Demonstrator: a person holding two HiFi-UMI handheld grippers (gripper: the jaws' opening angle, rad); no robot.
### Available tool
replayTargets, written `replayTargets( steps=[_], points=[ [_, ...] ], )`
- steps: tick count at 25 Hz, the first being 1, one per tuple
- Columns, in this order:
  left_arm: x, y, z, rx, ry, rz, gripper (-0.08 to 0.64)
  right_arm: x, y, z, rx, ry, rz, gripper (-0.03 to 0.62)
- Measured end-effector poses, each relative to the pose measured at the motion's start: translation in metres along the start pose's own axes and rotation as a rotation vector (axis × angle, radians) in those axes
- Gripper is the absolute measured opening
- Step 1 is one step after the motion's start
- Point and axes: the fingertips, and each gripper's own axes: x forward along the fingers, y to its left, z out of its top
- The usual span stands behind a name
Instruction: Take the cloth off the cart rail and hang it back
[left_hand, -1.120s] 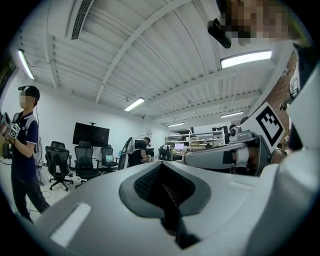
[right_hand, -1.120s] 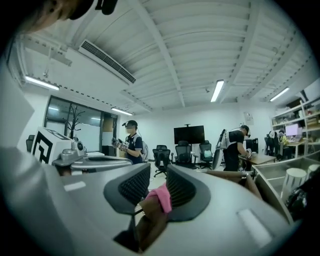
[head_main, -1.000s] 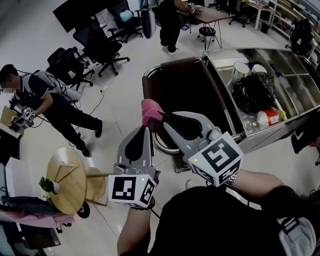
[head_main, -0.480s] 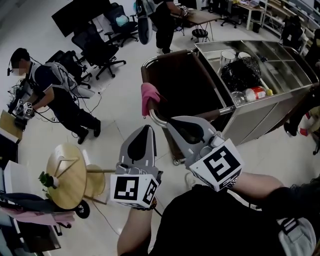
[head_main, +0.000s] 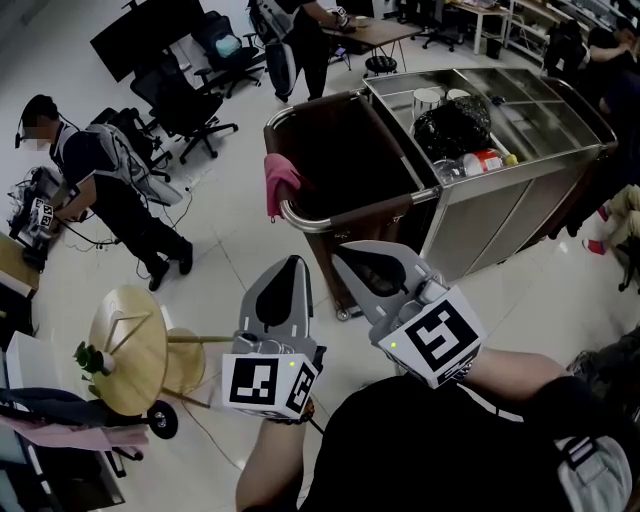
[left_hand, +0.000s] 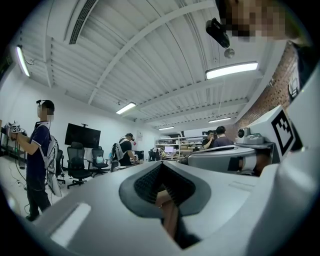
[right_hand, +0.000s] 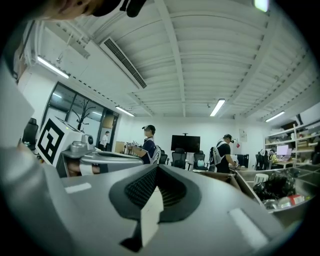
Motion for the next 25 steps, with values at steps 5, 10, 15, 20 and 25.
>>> replayTargets(
  steps=[5, 10, 15, 20, 25],
  points=[
    [-0.002, -0.018, 0.001, 0.006, 0.002, 0.011, 0.003, -0.019, 0.0, -0.003, 0.008, -0.003, 0.019, 0.0],
    [0.005, -0.034, -0.004, 0.012, 0.009, 0.034, 0.003, -0.03, -0.011, -0.008, 0.016, -0.007, 0.049, 0.0],
    [0.015, -0.045, -0.016, 0.012, 0.023, 0.062, 0.003, -0.037, -0.03, -0.016, 0.027, -0.002, 0.07, 0.0],
    [0.019, -0.05, -0.022, 0.014, 0.03, 0.081, 0.003, -0.038, -0.037, -0.023, 0.027, 0.002, 0.096, 0.0],
    [0.021, -0.052, -0.024, 0.019, 0.033, 0.09, 0.003, -0.039, -0.037, -0.023, 0.022, -0.007, 0.11, 0.0]
  ],
)
